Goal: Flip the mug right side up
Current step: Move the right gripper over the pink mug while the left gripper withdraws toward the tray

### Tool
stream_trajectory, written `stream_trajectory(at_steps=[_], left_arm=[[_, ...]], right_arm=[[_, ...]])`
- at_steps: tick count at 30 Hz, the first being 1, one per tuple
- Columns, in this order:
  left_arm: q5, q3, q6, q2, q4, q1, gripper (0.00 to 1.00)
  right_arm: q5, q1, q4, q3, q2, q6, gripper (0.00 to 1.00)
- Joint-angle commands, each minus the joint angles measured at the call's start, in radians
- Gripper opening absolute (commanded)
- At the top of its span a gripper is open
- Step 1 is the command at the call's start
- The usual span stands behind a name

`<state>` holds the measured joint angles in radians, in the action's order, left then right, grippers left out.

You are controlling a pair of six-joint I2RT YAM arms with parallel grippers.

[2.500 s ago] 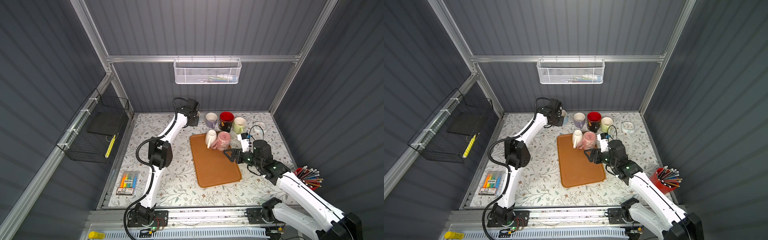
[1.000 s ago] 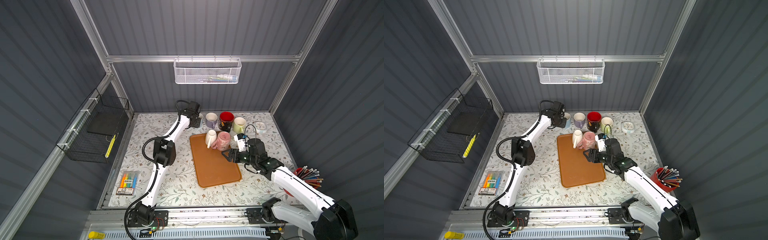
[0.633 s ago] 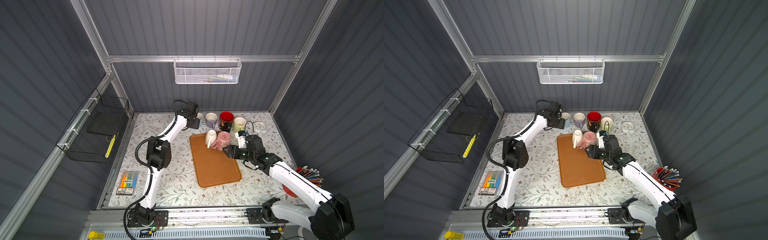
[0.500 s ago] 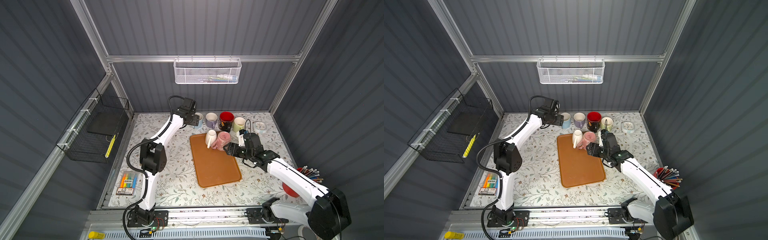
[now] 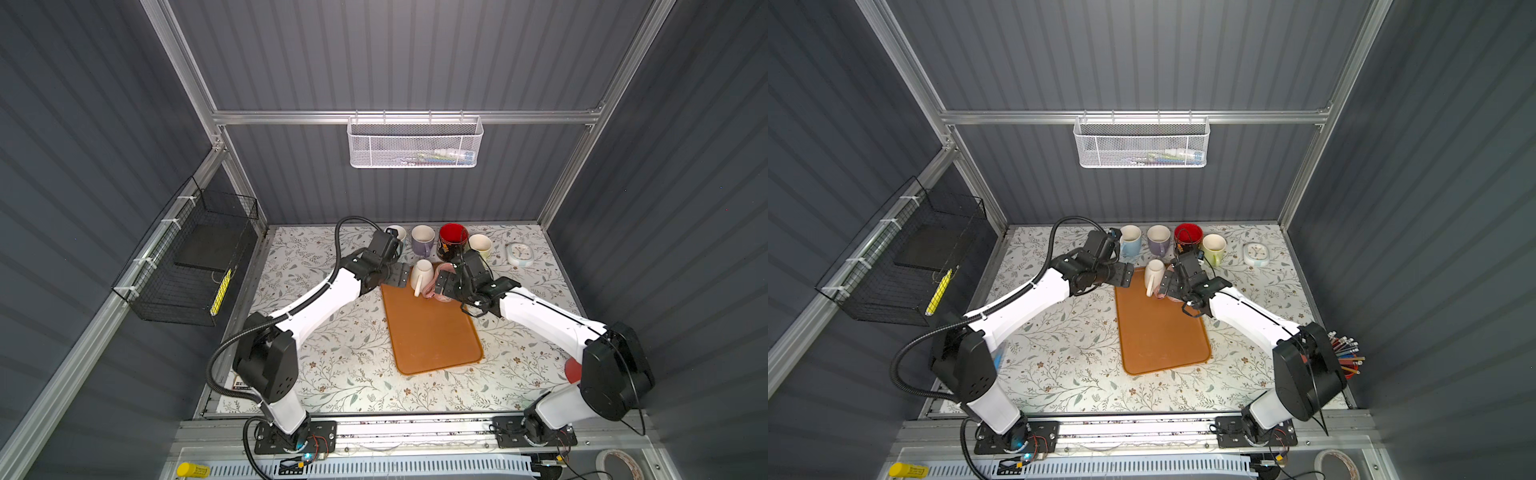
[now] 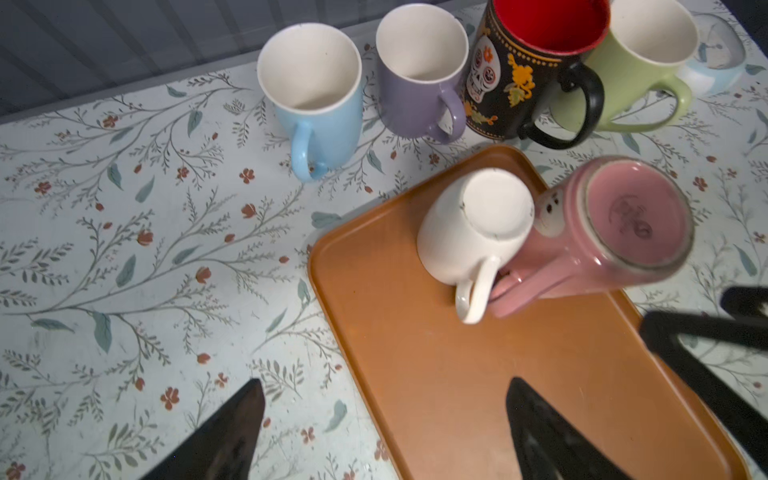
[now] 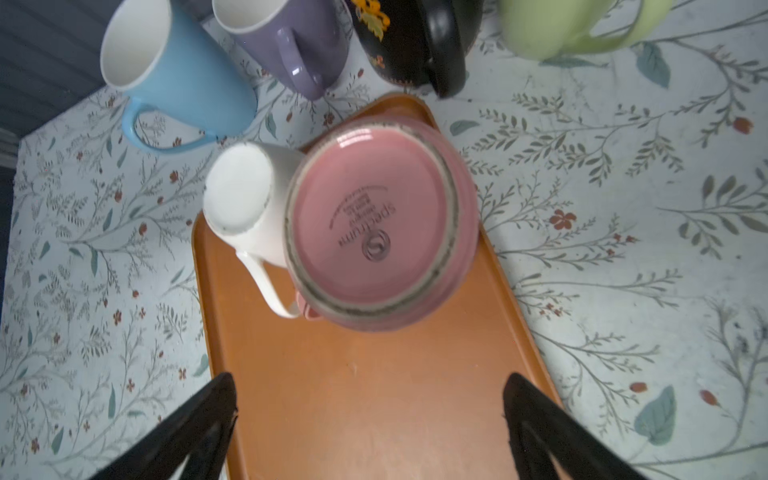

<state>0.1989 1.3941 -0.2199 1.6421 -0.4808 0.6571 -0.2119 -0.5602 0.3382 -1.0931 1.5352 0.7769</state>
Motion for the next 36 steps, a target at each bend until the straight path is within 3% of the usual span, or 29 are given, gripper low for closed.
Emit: stream_trajectory(at_steps=[1, 7, 13, 25, 36], left_arm=[[0.040, -0.092, -0.047, -0.132, 0.077, 0.004, 0.93], [0.053, -0.249, -0.076, -0.293, 0.120, 0.006, 0.97], [0.043, -0.336, -0.095, -0.388, 0.132, 0.005, 0.98], [0.047, -0.402, -0.104, -0.467, 0.120, 0.006, 0.99], [0.047, -0.388, -0.102, -0.457, 0.112, 0.006, 0.99]], right_arm=[[-0.125, -0.021, 0.107, -0.069, 0.057, 0.108, 0.99], [-0.276, -0.069, 0.348, -0.243, 0.198, 0.306, 0.99], [-0.278, -0.082, 0.452, -0.339, 0.293, 0.411, 0.99], [-0.272, -0.083, 0.468, -0.407, 0.387, 0.443, 0.99], [-0.299, -0.089, 0.418, -0.380, 0.335, 0.442, 0.99]])
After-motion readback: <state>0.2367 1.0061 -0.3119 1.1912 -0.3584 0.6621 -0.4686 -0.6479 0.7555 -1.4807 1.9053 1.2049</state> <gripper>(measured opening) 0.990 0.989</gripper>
